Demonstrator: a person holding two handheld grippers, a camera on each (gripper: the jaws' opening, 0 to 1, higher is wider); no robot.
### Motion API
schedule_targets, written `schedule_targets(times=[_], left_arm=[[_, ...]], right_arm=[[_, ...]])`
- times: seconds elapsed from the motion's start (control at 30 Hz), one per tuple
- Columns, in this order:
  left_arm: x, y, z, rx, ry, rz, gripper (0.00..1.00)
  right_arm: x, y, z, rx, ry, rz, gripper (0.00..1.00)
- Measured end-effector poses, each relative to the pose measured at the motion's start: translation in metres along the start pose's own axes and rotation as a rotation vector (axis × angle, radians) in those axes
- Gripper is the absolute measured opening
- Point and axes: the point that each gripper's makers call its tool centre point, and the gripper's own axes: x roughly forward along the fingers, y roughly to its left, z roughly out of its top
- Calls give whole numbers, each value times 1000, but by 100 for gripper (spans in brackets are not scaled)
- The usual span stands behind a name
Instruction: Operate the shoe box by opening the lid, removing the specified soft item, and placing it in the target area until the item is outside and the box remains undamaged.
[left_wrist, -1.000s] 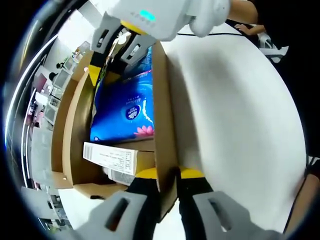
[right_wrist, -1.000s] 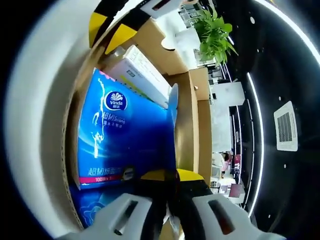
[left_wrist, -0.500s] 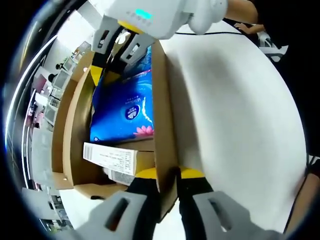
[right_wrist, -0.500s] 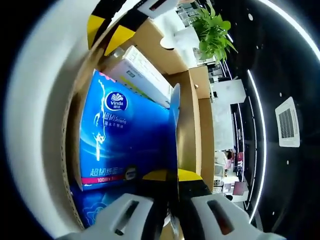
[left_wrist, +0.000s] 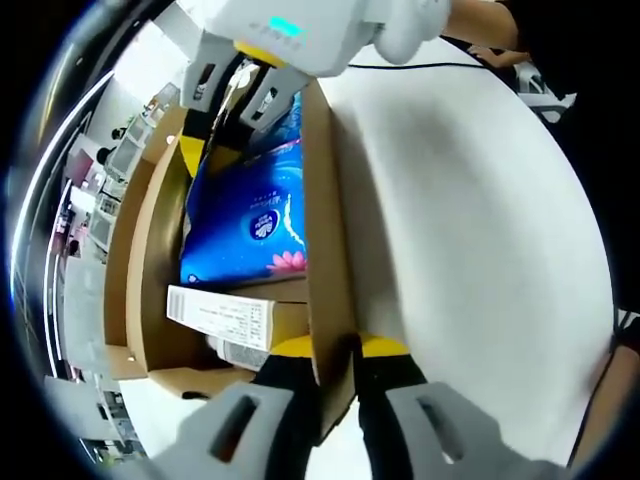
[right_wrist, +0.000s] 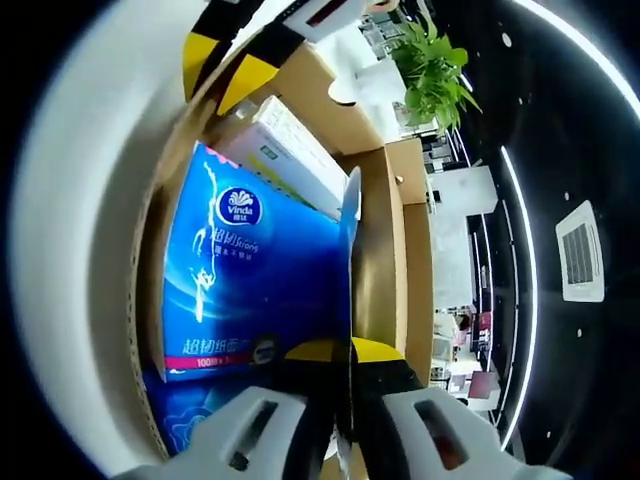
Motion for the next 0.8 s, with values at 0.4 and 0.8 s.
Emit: schedule_targets(times=[0.4, 0.8], left_arm=[[-1, 0, -1, -5, -13, -1, 11], [0, -3, 0, -9, 11, 2, 11]], right_arm=[[-2, -2, -2, 38, 9, -33, 1], [-5, -9, -1, 32, -3, -91, 1]])
